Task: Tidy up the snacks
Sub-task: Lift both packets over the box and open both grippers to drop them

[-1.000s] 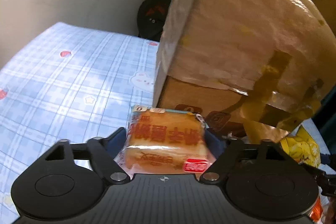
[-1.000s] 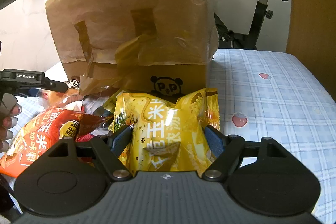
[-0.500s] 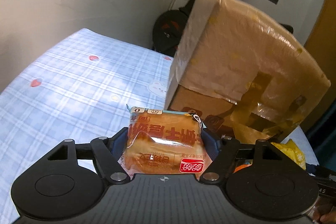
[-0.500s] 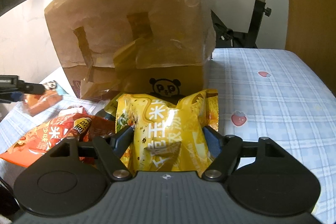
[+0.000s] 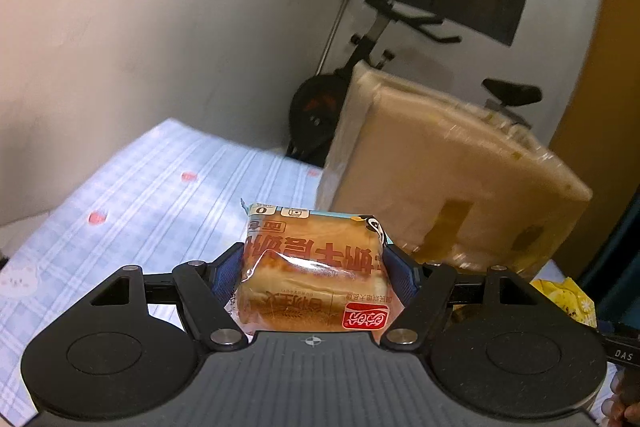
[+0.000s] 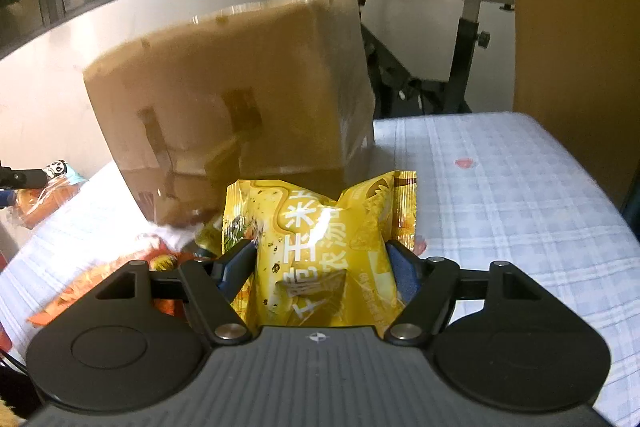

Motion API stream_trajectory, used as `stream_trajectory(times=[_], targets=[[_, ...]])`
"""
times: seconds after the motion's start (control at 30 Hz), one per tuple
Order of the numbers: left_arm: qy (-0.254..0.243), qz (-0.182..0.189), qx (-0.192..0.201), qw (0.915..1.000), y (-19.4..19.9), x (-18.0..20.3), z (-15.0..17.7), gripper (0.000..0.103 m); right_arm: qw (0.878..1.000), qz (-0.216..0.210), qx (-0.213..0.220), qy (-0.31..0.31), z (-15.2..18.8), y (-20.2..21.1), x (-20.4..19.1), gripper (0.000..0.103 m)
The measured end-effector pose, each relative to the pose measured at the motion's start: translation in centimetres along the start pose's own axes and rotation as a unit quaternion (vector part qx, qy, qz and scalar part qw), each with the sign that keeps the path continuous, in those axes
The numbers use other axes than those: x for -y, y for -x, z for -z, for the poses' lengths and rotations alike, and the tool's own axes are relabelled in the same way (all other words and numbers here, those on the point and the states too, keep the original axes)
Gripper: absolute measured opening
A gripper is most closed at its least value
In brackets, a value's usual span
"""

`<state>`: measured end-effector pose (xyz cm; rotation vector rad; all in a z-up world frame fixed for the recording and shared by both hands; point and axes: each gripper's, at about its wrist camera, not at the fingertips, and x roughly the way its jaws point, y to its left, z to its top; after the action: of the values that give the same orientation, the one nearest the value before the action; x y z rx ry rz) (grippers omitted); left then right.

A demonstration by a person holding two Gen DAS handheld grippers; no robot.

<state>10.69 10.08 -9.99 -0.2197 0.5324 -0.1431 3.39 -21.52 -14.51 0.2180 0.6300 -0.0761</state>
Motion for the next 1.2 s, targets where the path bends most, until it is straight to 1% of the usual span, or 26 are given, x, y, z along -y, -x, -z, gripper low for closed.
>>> stream_trajectory(times=[0.3, 0.5, 0.67, 0.87, 1.03, 1.13, 1.2], targets=[[-0.025, 0.026, 0.049, 0.9981, 2.5, 2.7, -2.2, 0.076, 0.998, -0.004, 0.068, 0.010, -3.0, 4.2, -0.7, 0.072], [-0.028, 0.035, 0.069, 0.9966, 3.7, 3.8, -3.3, 0.076, 0.994, -0.012, 0.108, 0.020, -5.1, 6.1, -1.4, 0.072], [-0.036, 0.042, 0.084, 0.9949, 4.1, 4.3, -4.3, 0.076, 0.990, -0.024, 0.136, 0.027, -6.9, 7.0, -2.0, 0.072], [-0.056, 0.053, 0.103, 0.9917, 3.3, 5.4, -6.0, 0.076, 0.986, -0.040, 0.157, 0.049, -9.1, 6.6, -2.9, 0.072], [-0.083, 0.062, 0.127, 0.9864, 2.1, 7.1, -7.9, 0.076, 0.980, -0.051, 0.177, 0.081, -11.4, 5.4, -4.0, 0.072], [-0.096, 0.070, 0.131, 0.9843, 1.0, 8.2, -8.7, 0.076, 0.977, -0.055, 0.186, 0.092, -12.9, 4.3, -4.3, 0.072], [-0.101, 0.068, 0.128, 0.9843, -0.4, 8.9, -9.2, 0.076, 0.975, -0.060, 0.191, 0.099, -14.0, 3.5, -4.6, 0.072]])
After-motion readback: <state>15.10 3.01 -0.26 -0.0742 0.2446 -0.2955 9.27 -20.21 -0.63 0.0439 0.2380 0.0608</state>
